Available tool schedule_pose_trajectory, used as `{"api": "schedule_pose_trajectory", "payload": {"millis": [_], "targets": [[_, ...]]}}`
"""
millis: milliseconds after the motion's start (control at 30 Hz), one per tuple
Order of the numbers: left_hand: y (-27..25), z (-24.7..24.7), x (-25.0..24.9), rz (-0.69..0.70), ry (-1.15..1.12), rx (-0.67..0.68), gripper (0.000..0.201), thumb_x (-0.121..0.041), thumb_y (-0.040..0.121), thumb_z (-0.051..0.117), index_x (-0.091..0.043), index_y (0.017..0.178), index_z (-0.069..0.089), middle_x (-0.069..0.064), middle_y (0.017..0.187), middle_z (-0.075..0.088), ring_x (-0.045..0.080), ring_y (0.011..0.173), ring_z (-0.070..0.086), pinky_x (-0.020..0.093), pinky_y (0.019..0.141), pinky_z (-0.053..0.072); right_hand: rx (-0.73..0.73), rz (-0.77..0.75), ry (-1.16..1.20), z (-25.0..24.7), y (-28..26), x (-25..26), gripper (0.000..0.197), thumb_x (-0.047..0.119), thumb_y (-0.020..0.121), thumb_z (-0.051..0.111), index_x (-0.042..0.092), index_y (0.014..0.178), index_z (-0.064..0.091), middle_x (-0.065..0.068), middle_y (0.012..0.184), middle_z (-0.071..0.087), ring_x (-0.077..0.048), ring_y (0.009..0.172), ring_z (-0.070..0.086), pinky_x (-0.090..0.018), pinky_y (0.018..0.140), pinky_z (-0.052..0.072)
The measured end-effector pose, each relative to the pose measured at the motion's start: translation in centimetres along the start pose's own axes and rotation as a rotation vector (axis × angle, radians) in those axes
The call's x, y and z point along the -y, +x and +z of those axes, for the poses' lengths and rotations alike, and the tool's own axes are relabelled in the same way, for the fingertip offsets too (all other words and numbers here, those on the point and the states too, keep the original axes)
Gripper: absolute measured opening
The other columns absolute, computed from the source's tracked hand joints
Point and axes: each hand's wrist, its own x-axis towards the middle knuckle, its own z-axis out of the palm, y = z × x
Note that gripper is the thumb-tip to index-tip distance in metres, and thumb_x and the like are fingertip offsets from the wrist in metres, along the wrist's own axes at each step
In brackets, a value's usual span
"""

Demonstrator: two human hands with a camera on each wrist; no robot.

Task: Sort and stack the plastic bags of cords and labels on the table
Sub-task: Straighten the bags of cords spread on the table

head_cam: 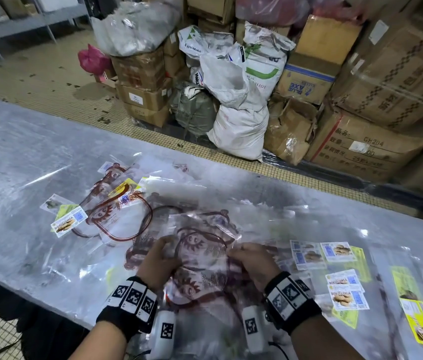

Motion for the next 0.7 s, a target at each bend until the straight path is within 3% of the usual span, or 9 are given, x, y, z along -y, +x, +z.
{"api": "schedule_pose_trajectory", "payload": {"millis": [100,133,200,300,400,467,567,633,700], "targets": [[-0.2,0.3,0.2,0.027,-0.157,0.014,0.055,0.017,0.086,0.056,-0.023,0.123,0.050,0.009,0.056,0.062,0.015,0.045,0.057,0.021,0.041,0.045,0.039,-0.013,0.110,0.1,-0.1,0.1,0.004,0.005,0.089,0.067,0.005,0.090,0.071,-0.015,0.089,0.074,-0.031,0.084,0.070,-0.048,0.088,0.056],[0.1,0.3,0.5,0.033,-0.197,-0.005,0.059,0.017,0.086,0.056,-0.025,0.127,0.049,0.014,0.061,0.063,0.019,0.051,0.058,0.024,0.043,0.047,0.055,-0.005,0.191,0.0,-0.2,0.3,0.009,0.006,0.091,0.066,0.004,0.099,0.070,-0.018,0.098,0.075,-0.034,0.093,0.070,-0.053,0.093,0.054],[0.4,0.2,0.9,0.044,-0.286,-0.034,0.066,0.015,0.085,0.059,-0.028,0.134,0.047,0.025,0.076,0.062,0.028,0.065,0.060,0.032,0.054,0.053,0.083,0.030,0.284,0.0,-0.4,0.4,0.020,0.016,0.094,0.065,0.005,0.111,0.068,-0.018,0.109,0.073,-0.035,0.101,0.069,-0.052,0.091,0.055],[0.3,0.6,1.0,0.040,-0.364,-0.050,0.072,0.016,0.083,0.060,-0.026,0.140,0.044,0.026,0.083,0.062,0.029,0.071,0.061,0.038,0.063,0.058,0.063,-0.059,0.113,-0.2,-0.3,0.0,0.032,0.032,0.088,0.072,0.014,0.113,0.067,-0.008,0.109,0.075,-0.028,0.106,0.069,-0.047,0.096,0.053],[0.7,0.6,1.0,0.033,-0.472,-0.030,0.069,0.016,0.085,0.057,-0.025,0.139,0.043,0.020,0.096,0.072,0.036,0.086,0.069,0.046,0.075,0.060,0.058,-0.175,0.093,-0.3,-0.4,0.3,0.023,0.013,0.093,0.067,0.011,0.116,0.065,-0.012,0.108,0.074,-0.025,0.105,0.069,-0.048,0.103,0.049],[1.0,0.4,0.7,0.013,-0.589,0.051,0.071,0.011,0.086,0.057,-0.027,0.143,0.041,0.022,0.113,0.069,0.043,0.106,0.064,0.052,0.090,0.054,0.058,-0.211,0.168,-0.7,-0.5,0.7,0.021,0.006,0.094,0.064,0.007,0.115,0.063,-0.018,0.107,0.073,-0.027,0.099,0.070,-0.044,0.098,0.052],[1.2,0.8,-0.1,-0.043,-0.618,0.127,0.050,-0.009,0.086,0.061,-0.026,0.132,0.054,0.020,0.116,0.068,0.035,0.102,0.066,0.045,0.079,0.059,0.039,-0.205,0.152,-1.1,-0.1,0.5,0.026,0.012,0.094,0.066,0.008,0.119,0.062,-0.017,0.112,0.072,-0.023,0.095,0.071,-0.038,0.087,0.057],[1.7,1.0,-0.4,-0.024,-0.375,-0.004,0.030,-0.017,0.094,0.059,-0.014,0.124,0.058,0.019,0.105,0.070,0.025,0.081,0.070,0.037,0.067,0.055,0.035,-0.161,0.171,-1.4,-0.1,0.2,0.015,0.006,0.097,0.059,0.005,0.112,0.061,-0.015,0.094,0.075,-0.019,0.075,0.071,-0.030,0.067,0.057],[2.6,0.6,0.0,0.031,0.005,-0.218,0.026,-0.016,0.097,0.056,-0.012,0.123,0.059,0.012,0.095,0.068,0.021,0.071,0.068,0.036,0.065,0.055,0.037,-0.137,0.231,-1.7,-0.4,0.2,0.014,0.003,0.099,0.055,0.004,0.111,0.060,-0.017,0.090,0.075,-0.020,0.071,0.069,-0.028,0.061,0.056]]}}
